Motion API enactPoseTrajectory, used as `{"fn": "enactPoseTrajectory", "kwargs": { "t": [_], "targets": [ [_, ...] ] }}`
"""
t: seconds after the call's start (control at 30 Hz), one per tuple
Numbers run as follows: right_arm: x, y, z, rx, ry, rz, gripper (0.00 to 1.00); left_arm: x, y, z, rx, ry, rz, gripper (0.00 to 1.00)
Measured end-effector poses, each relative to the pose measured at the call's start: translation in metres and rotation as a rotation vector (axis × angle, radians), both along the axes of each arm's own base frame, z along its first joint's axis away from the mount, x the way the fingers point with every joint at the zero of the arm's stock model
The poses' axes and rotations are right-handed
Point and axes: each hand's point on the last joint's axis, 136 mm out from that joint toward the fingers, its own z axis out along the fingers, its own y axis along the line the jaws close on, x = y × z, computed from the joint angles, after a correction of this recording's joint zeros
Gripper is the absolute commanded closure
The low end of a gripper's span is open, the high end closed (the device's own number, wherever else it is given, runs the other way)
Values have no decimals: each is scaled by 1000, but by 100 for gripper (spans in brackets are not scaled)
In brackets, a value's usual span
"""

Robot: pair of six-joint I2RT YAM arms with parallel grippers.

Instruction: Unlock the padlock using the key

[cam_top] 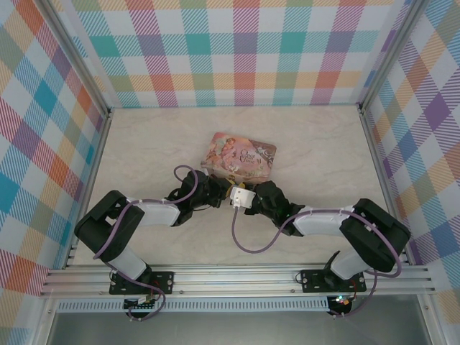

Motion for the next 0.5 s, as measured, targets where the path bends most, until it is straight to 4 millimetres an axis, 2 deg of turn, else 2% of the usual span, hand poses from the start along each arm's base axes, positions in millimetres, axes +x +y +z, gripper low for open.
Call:
{"fn": "enactPoseTrajectory", "kwargs": {
  "t": [0.5],
  "targets": [
    [7, 3, -9, -15, 12, -21, 83, 0, 0, 0, 0, 0, 0, 100]
  ]
}}
